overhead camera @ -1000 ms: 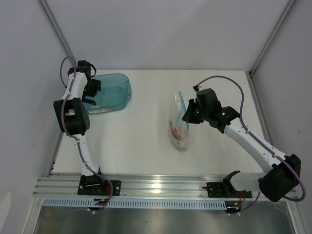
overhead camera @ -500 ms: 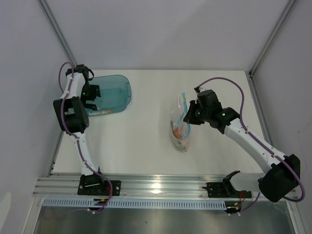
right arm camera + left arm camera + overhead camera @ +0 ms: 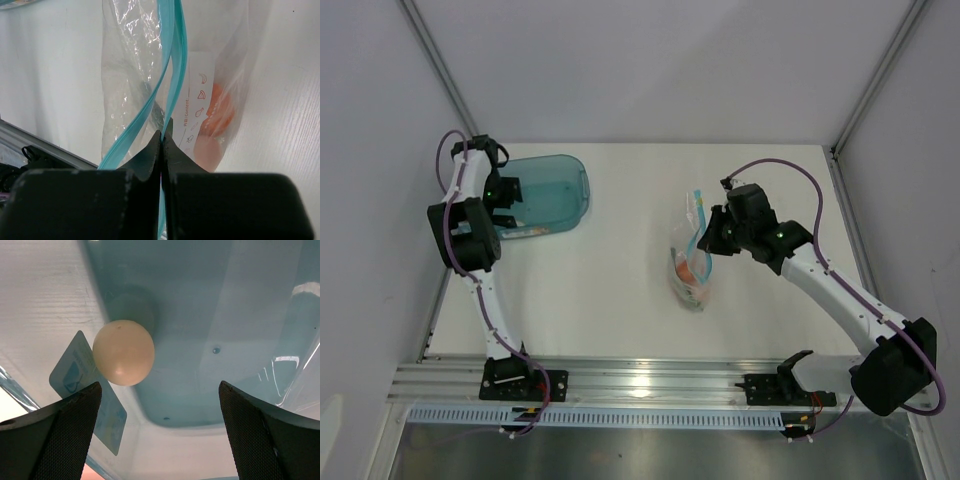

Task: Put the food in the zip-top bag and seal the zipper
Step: Pick up the fake food from the bin.

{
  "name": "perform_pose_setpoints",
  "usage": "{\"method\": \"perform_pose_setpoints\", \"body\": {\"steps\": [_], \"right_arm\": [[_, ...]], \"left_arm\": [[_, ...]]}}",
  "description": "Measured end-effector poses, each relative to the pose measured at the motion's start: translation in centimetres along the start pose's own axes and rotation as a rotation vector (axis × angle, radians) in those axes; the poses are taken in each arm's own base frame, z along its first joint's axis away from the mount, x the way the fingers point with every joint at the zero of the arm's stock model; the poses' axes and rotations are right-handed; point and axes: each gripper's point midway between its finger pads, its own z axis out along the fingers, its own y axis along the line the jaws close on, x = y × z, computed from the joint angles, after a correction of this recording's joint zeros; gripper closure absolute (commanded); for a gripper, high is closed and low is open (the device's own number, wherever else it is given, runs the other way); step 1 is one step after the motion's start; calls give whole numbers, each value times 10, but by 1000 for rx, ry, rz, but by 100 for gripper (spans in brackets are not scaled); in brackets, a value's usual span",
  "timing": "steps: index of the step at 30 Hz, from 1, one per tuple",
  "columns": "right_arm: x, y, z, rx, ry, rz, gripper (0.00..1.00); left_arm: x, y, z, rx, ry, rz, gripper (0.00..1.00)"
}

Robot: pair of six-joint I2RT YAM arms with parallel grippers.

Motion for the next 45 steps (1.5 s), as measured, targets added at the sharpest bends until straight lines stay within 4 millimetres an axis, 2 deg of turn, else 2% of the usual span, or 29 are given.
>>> {"method": "perform_pose_setpoints", "body": {"steps": [11,22,32,39,43,45], "right_arm": [[-1,-1,1,-3,-6,3,100],[0,-2,2,-1,-4,4,100],[-1,-3,0,-1,-10,5,100],[-6,-3,-5,0,-34,7,100],[-7,-3,-7,-2,-40,7,100],[-6,-3,-7,-2,-39,7,100]], "left_arm": [[-2,2,15,-46,-8,3,3],[-2,2,20,-51,-14,-5,18],[-5,7,30,-68,-34,-17,21],[-8,7,31,-71,-57,-19,37],[-9,6,31,-66,-62,-19,55],[-10,5,31,-63,-64,-19,60]]}}
